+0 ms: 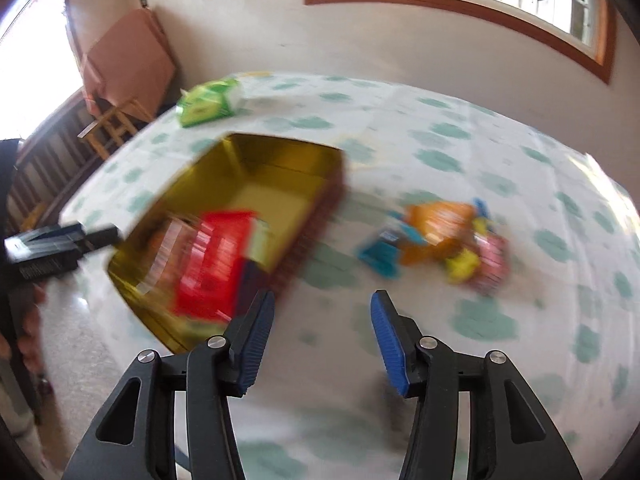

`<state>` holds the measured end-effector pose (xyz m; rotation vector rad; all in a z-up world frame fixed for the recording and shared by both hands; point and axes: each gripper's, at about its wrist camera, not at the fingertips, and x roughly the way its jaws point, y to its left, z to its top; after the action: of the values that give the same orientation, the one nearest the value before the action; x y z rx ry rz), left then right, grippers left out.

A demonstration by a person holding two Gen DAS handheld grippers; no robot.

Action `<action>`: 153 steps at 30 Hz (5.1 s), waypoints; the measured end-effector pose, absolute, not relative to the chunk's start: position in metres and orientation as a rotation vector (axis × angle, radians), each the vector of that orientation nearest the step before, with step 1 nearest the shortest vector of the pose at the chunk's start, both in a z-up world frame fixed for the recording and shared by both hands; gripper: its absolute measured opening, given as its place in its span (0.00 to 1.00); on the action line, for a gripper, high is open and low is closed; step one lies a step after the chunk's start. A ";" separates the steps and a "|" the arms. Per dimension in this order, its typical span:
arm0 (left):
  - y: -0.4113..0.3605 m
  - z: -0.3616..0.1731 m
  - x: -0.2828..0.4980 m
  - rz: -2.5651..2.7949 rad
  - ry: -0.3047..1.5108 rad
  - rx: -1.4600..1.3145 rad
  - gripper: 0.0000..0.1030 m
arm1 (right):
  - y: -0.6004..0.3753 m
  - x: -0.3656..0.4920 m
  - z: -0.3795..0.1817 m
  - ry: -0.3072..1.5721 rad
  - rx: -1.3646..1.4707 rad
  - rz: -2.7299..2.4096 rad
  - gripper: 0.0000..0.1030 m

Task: Organize snacks
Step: 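Move the right gripper to the table and grasp the grey foil block, then grasp the clear candy with blue ends using the left gripper, then lower the blue-ended candy into the gold tin and open the left gripper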

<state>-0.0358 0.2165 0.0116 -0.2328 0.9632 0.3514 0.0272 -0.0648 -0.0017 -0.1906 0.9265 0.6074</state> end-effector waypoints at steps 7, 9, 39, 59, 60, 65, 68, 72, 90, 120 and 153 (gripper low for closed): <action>0.194 0.010 -0.026 0.305 0.980 -0.203 0.89 | -0.107 0.029 -0.036 1.016 -0.206 0.527 0.51; 0.186 0.010 -0.023 0.294 0.983 -0.189 0.89 | -0.111 0.028 -0.042 1.027 -0.207 0.522 0.51; 0.052 0.005 0.029 0.044 1.000 -0.006 0.89 | -0.167 0.075 -0.064 0.943 -0.137 0.343 0.35; 0.008 -0.022 0.114 -0.109 1.078 0.005 0.52 | -0.220 0.120 -0.070 0.882 -0.017 0.171 0.36; 0.008 -0.023 0.117 -0.109 1.082 0.008 0.50 | -0.221 0.119 -0.071 0.882 -0.014 0.172 0.36; 0.006 -0.035 0.130 -0.114 1.116 0.004 0.39 | -0.221 0.119 -0.071 0.882 -0.003 0.177 0.36; 0.005 -0.040 0.133 -0.115 1.126 0.006 0.36 | -0.222 0.119 -0.071 0.882 0.007 0.181 0.36; 0.004 -0.045 0.138 -0.115 1.128 0.013 0.34 | -0.222 0.119 -0.070 0.882 0.014 0.182 0.36; 0.007 -0.046 0.131 -0.139 1.146 -0.023 0.24 | -0.220 0.119 -0.070 0.882 0.004 0.174 0.36; 0.116 0.021 0.099 0.079 1.003 -0.117 0.24 | -0.210 0.119 -0.071 0.885 -0.041 0.146 0.36; 0.178 -0.048 0.111 0.226 1.167 -0.130 0.26 | -0.206 0.119 -0.072 0.886 -0.058 0.131 0.36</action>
<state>0.1111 0.1778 -0.0479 -0.1296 1.1675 0.2264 0.1187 -0.2063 -0.0717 -0.0579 0.8860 0.1312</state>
